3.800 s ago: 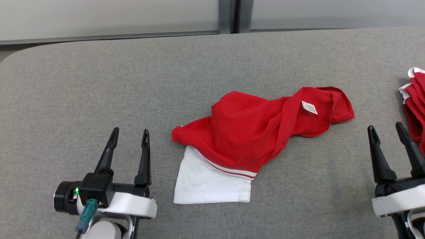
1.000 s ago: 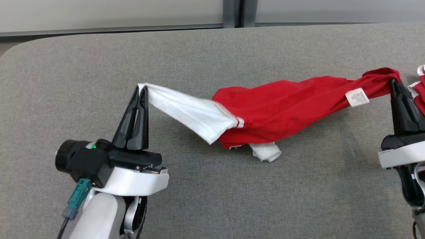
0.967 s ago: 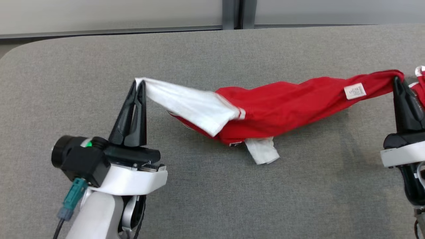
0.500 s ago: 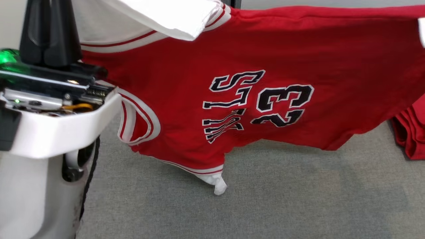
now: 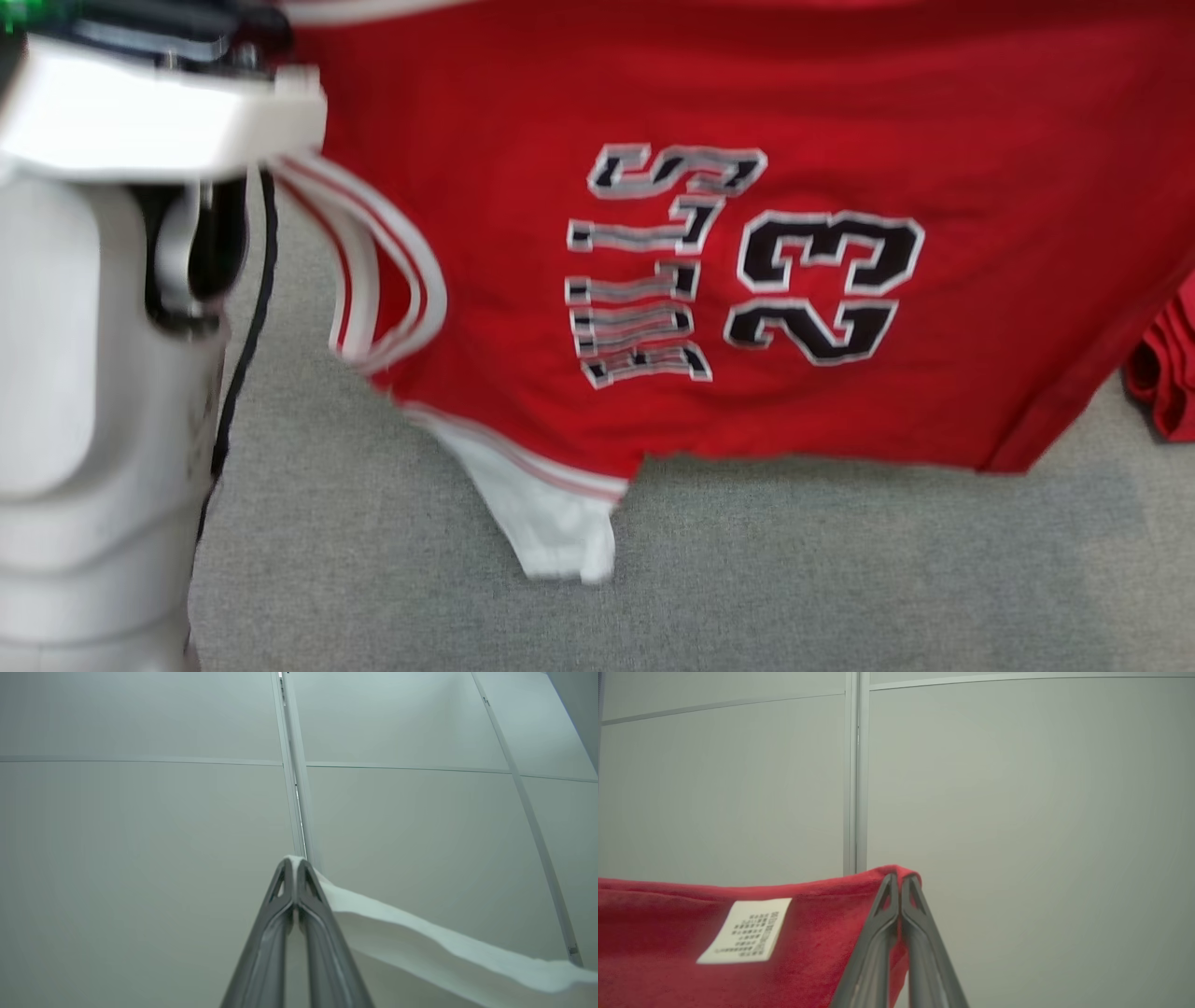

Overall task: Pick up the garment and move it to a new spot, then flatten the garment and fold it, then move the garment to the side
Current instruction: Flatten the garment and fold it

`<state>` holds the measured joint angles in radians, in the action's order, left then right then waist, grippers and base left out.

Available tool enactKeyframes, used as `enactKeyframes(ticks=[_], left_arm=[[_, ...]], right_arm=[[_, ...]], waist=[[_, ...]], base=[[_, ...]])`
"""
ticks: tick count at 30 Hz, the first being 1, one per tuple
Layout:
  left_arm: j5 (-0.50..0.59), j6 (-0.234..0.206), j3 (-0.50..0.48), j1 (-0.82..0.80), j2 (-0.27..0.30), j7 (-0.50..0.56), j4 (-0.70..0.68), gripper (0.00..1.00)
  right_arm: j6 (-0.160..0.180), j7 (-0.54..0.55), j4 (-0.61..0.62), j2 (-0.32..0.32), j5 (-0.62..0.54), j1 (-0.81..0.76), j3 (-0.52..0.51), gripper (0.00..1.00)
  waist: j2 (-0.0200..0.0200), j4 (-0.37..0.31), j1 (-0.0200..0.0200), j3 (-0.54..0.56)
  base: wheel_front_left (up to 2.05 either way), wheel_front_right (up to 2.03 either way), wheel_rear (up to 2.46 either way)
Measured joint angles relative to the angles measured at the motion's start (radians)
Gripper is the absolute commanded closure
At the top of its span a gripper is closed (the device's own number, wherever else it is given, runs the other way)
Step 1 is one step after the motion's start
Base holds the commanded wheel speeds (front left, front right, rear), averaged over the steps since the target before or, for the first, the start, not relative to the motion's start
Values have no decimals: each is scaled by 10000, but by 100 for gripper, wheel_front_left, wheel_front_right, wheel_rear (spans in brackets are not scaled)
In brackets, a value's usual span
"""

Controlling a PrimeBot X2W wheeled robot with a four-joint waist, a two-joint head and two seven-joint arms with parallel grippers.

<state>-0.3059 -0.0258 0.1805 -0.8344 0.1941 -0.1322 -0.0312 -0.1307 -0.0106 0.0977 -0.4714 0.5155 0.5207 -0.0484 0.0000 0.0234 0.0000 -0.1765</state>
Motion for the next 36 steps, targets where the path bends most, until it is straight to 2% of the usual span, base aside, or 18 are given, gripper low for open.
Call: enactKeyframes(ticks=[8,14,17,21,26,31,36], left_arm=[[100,251,21,-3557,-280,-639,3595,100],[336,291,-205,-5719,-127,-1187,6199,100],[391,259,-359,-6304,-136,-1260,7254,100],[182,192,-709,-6157,-167,-1298,8412,100],[-242,201,-1271,-4709,-669,-1310,9367,100],[-631,395,-1785,-3095,-1175,-1308,9869,100],[-748,616,-2270,-1747,-1338,-1310,9747,100]], right_arm=[[0,-324,-2251,-238,514,3767,1659,100],[-2,-1237,-4604,522,623,6494,3047,100],[2,-1569,-5937,876,685,7399,3881,100],[0,-1672,-7710,1335,993,7977,5133,100],[-6,-1756,-9250,1676,1762,7869,6449,100],[0,-1987,-9984,1687,2767,6811,7415,100],[0,-2299,-10178,1684,3829,5533,8031,100]], waist=[[0,13,0,-1038],[0,-299,0,-1385],[0,-406,0,-1531],[0,-423,0,-1773],[0,-263,0,-2208],[0,-81,0,-2682],[0,-43,0,-2879]], base=[[0,0,0],[0,0,0],[0,0,0],[0,0,0],[0,0,0],[0,0,0],[0,0,0]])
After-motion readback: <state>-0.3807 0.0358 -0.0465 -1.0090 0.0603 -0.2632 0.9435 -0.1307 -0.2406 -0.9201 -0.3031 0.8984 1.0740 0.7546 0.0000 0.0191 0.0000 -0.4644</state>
